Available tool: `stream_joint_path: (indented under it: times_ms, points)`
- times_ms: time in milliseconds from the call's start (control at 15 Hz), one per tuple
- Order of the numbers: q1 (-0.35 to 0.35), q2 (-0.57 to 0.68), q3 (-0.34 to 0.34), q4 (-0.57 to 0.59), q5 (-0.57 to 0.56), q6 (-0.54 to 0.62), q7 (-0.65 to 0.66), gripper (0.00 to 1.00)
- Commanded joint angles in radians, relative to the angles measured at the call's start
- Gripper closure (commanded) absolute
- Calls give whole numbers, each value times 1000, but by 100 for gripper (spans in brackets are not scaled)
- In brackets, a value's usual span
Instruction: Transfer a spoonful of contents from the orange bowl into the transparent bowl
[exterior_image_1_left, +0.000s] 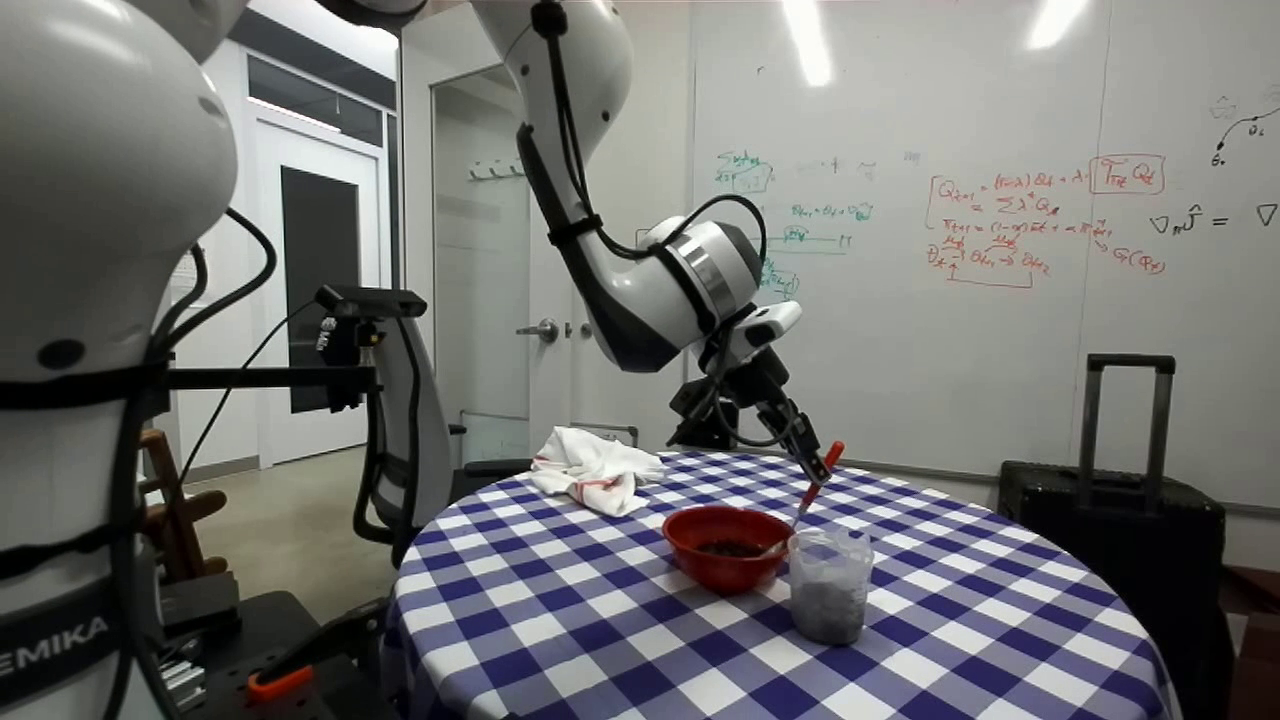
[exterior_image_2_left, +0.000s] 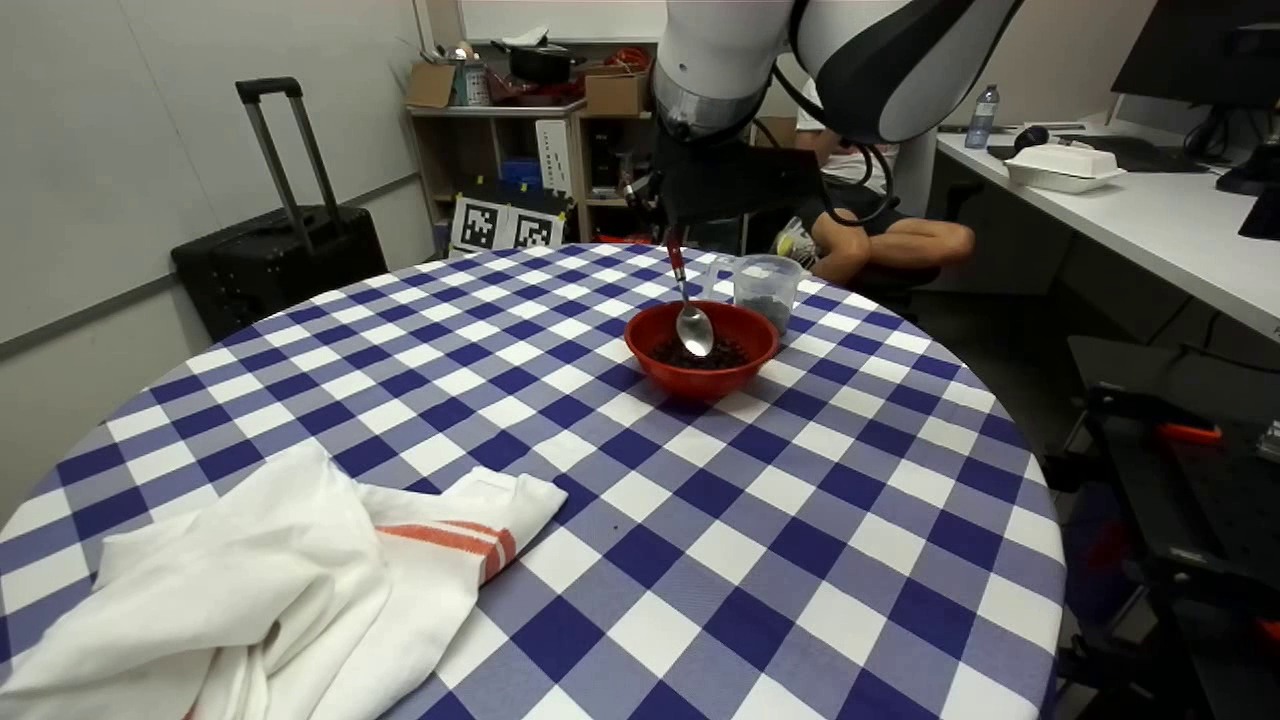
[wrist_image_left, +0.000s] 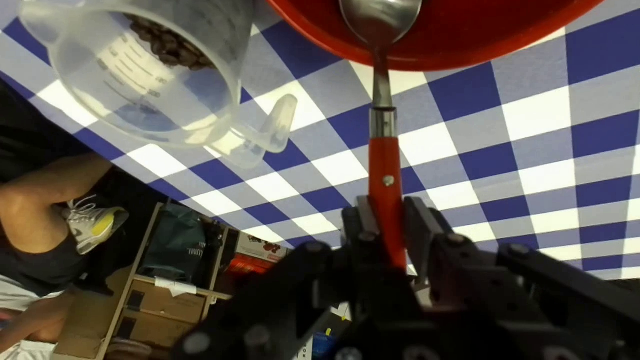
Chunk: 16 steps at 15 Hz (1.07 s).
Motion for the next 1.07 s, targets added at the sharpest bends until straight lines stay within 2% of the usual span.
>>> stream_joint_path:
  times_ms: [0,533,733,800,1000]
  points:
    - [47,49,-47,23,-38,9,78,95]
    - [18,62,6,0,24,-42,16,95]
    - [-34,47,83,-11,98,-132,-70,95]
    - [-95,30,153,-3,81,-182,-70,95]
    - [-188,21,273,11,126,-269,-133,95]
